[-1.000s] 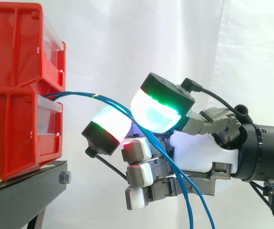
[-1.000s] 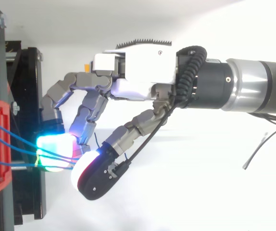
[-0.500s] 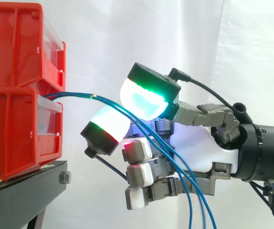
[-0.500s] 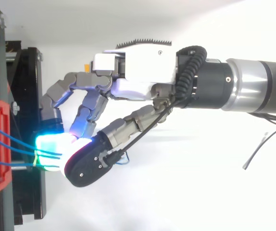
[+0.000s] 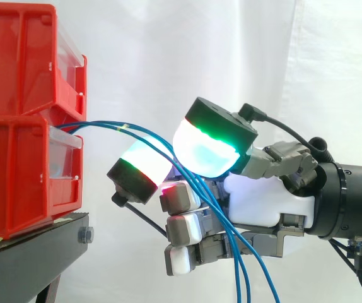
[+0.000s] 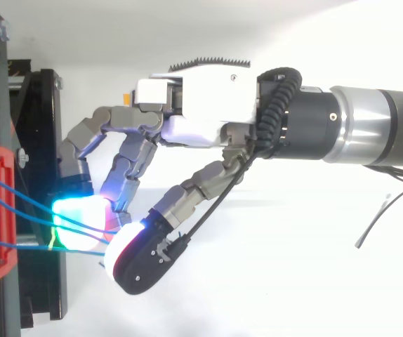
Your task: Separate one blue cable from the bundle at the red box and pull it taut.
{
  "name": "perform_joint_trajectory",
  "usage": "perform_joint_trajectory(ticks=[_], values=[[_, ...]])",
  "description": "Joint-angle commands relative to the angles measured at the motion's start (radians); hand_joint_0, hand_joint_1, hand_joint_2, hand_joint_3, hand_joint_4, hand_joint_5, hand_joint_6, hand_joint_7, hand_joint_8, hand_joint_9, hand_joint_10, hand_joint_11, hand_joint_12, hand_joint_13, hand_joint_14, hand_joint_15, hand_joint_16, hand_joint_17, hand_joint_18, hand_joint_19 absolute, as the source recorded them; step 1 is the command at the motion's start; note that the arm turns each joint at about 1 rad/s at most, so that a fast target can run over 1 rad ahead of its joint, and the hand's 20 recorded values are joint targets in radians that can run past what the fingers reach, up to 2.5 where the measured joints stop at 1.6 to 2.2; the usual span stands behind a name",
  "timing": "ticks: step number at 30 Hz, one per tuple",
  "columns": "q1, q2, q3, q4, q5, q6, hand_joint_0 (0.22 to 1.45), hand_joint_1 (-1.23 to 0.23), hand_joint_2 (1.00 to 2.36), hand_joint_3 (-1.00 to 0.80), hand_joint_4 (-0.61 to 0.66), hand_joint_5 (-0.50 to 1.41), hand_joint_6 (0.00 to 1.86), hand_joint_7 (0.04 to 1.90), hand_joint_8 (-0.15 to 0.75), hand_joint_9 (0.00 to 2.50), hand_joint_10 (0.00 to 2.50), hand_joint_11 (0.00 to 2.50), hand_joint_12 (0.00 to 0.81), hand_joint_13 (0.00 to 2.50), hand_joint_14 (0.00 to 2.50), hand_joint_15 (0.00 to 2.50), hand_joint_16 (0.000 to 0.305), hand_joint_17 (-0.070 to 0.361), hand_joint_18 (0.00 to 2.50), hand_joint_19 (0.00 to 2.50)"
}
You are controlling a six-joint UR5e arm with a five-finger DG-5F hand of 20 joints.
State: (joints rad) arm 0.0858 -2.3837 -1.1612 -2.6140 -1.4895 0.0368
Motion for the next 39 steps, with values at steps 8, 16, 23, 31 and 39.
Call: perform_joint_trajectory(ticks=[8,16,23,31,39], values=[[0.0,0.0,0.0,0.0,0.0,0.0,0.55,-0.94,1.0,-0.5,0.13,-0.14,0.9,0.91,0.326,1.15,0.02,0.86,0.373,1.09,0.03,0.68,0.057,0.128,0.83,0.7],[0.002,0.001,0.0,-0.001,0.0,0.0,0.6,-0.59,1.0,-0.5,0.12,-0.12,0.85,0.97,0.318,1.17,0.03,0.83,0.37,1.12,0.03,0.69,0.055,0.125,0.82,0.72],[0.003,0.0,0.0,0.0,0.003,0.0,0.64,-0.79,1.02,-0.25,0.1,-0.13,0.87,1.03,0.327,1.16,0.03,0.84,0.379,1.11,0.03,0.69,0.056,0.126,0.81,0.73],[0.006,0.0,0.0,0.0,0.005,0.0,0.76,-0.97,1.02,-0.31,-0.02,-0.16,0.91,1.02,0.315,1.11,0.03,0.86,0.367,1.09,0.03,0.69,0.056,0.125,0.81,0.71],[0.008,0.0,0.0,0.002,0.003,0.0,0.84,-0.99,1.0,-0.5,0.0,-0.16,0.92,1.02,0.307,1.12,0.03,0.86,0.36,1.09,0.03,0.69,0.054,0.121,0.8,0.7]])
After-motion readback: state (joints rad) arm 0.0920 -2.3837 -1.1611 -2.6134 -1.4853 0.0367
